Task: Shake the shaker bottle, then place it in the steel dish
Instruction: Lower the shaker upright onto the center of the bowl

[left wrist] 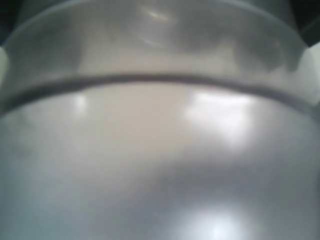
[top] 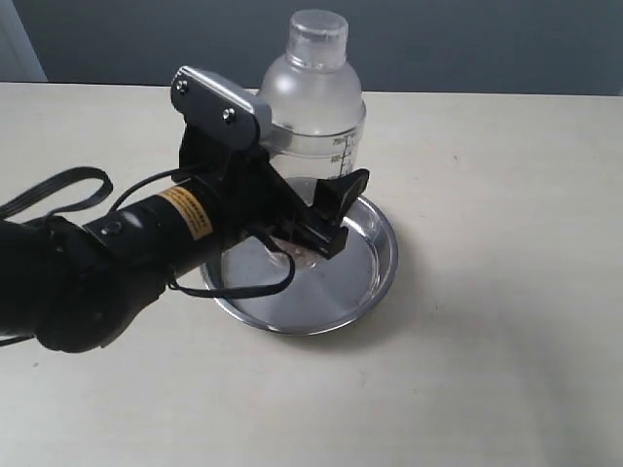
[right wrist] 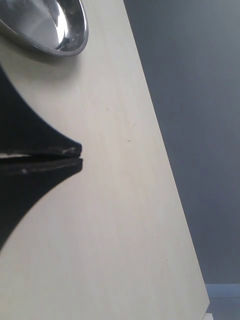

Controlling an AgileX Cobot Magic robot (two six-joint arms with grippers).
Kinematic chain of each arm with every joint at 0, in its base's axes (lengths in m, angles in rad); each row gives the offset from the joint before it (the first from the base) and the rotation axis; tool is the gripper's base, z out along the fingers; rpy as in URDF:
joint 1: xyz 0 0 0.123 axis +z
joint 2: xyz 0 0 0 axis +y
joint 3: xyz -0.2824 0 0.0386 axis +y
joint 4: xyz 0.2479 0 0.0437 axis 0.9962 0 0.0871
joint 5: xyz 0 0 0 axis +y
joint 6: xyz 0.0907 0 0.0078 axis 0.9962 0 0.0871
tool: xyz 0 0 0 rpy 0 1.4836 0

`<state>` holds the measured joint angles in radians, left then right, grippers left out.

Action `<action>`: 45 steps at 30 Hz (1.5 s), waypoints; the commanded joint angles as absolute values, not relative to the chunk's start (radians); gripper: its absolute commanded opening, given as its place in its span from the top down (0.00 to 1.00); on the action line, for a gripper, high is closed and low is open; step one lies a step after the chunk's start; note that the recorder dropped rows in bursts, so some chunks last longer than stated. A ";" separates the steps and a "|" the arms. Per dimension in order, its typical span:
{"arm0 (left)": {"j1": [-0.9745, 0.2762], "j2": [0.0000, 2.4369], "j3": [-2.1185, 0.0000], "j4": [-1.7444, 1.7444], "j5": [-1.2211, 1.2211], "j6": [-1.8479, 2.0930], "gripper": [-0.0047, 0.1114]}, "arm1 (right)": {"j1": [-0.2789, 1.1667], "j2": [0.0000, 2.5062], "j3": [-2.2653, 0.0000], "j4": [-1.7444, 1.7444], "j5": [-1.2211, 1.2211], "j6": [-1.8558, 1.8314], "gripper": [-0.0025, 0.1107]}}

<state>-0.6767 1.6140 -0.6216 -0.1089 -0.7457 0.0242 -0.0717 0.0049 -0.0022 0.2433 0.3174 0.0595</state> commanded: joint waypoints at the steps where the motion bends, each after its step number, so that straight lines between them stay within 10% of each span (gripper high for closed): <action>1: -0.680 1.655 -0.586 -0.122 -0.908 0.000 0.96 | -0.070 0.000 0.000 0.241 0.308 0.057 0.98; 45: -0.678 2.001 -0.599 -0.323 -1.221 -0.108 0.96 | -0.070 0.000 0.000 0.237 0.308 0.057 0.98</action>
